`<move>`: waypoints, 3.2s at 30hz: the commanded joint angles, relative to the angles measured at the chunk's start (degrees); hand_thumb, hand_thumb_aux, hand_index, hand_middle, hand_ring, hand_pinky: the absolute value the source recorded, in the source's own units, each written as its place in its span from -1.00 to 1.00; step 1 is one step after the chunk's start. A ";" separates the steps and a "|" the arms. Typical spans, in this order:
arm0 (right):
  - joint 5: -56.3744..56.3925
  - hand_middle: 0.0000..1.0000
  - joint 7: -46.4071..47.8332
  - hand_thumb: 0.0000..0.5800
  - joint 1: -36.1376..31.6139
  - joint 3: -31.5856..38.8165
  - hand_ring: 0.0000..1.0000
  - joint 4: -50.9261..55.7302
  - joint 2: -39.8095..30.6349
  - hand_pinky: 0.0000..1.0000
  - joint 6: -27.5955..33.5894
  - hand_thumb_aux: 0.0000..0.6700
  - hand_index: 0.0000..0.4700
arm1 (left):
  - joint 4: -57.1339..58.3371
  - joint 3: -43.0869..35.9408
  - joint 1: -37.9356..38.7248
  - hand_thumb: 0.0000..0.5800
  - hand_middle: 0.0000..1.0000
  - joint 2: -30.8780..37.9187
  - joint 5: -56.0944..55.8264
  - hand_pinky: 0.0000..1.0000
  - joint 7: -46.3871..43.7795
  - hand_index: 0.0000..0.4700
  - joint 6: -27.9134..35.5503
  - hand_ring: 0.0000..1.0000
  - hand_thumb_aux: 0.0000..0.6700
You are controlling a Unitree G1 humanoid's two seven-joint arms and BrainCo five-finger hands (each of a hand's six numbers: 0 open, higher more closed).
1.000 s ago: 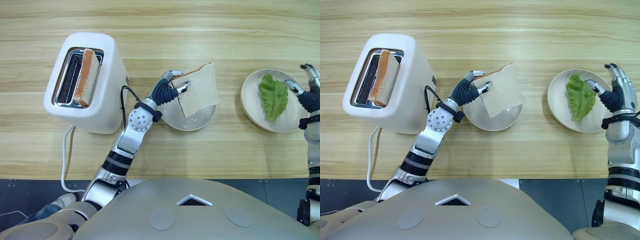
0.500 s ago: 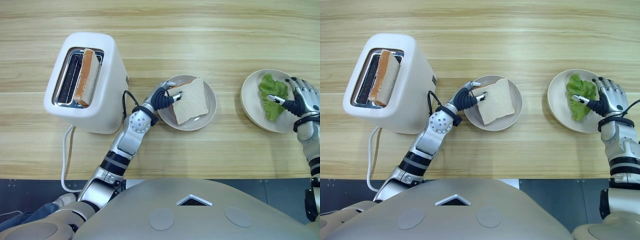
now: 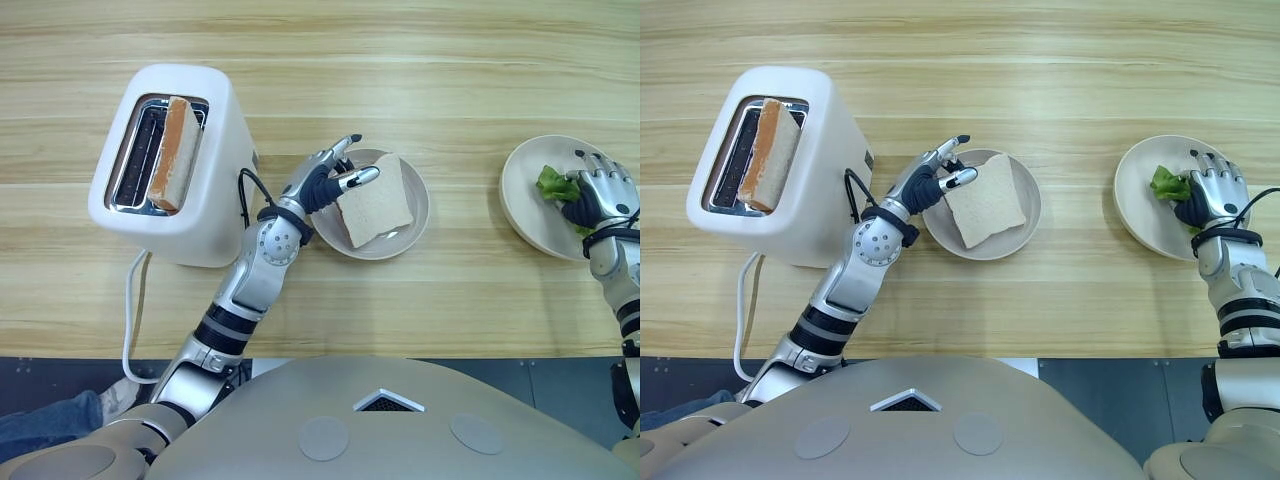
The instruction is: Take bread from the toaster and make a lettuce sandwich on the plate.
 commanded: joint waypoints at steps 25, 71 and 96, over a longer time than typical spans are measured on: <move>3.89 -1.00 17.21 1.00 1.80 5.56 -1.00 -42.75 15.62 -1.00 3.48 1.00 1.00 | -38.53 3.92 10.39 -1.00 -1.00 0.75 33.92 -1.00 -1.44 -1.00 8.06 -1.00 -1.00; -1.91 -1.00 15.21 -1.00 2.05 14.90 -1.00 -37.99 24.27 -1.00 1.34 -1.00 -1.00 | -36.17 27.48 36.67 1.00 -1.00 -5.95 34.16 -1.00 13.48 1.00 -3.28 -1.00 1.00; -4.86 -1.00 16.35 0.59 1.98 8.86 -1.00 -36.06 16.71 -1.00 2.06 0.10 0.10 | -39.73 33.88 30.14 1.00 1.00 -4.22 27.03 1.00 15.46 1.00 -5.04 1.00 1.00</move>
